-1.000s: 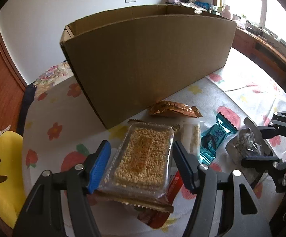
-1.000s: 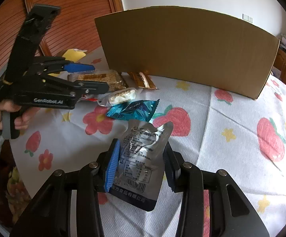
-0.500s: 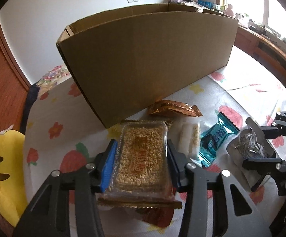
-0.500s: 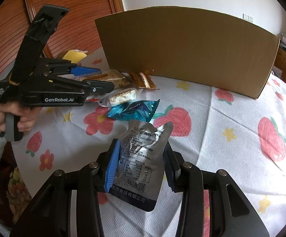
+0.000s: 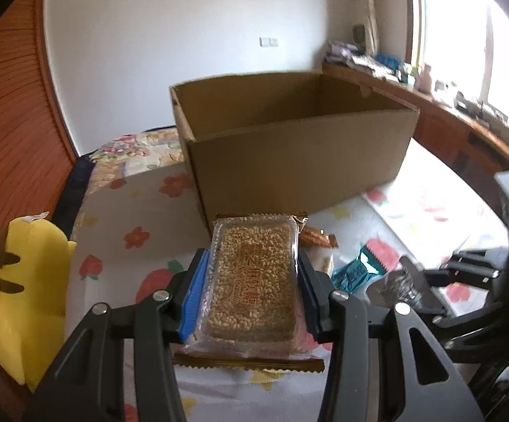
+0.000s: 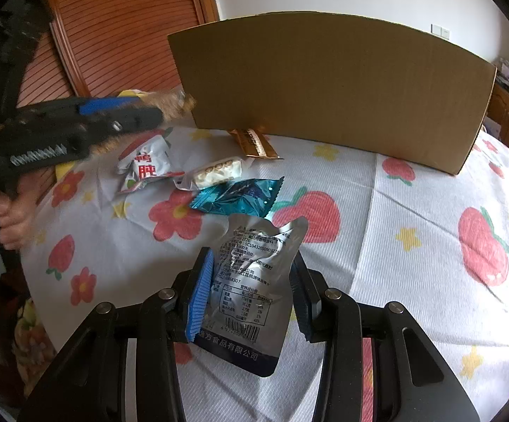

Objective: Organize snacks
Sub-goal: 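Grasp the biscuit pack with the left gripper while the right gripper grasps a silver sachet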

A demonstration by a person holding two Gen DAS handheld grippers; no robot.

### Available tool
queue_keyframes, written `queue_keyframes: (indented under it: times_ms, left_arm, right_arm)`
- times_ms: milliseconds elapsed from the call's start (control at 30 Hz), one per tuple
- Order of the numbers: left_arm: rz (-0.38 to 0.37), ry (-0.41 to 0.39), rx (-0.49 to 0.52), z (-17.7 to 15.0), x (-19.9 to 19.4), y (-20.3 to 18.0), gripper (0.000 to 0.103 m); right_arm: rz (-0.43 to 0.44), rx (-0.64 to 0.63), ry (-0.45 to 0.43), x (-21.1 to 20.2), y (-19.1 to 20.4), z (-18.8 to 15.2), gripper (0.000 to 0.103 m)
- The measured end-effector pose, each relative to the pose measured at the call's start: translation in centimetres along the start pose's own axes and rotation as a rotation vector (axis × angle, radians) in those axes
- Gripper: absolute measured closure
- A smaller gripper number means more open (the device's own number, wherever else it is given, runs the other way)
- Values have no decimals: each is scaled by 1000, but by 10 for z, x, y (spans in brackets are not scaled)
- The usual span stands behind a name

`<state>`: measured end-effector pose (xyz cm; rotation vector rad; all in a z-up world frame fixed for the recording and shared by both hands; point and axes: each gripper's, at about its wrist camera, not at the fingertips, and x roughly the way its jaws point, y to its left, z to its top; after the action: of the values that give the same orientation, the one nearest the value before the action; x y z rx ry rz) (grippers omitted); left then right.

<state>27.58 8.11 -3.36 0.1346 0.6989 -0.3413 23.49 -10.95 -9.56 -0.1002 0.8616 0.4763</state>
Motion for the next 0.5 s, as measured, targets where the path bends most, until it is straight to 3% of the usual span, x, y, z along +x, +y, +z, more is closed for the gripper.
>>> queue_keyframes:
  times_ms: [500]
  left_arm:
    - [50, -104, -29, 0, -40, -17, 57]
  right_arm:
    - [-6, -6, -22, -12, 2, -6, 63]
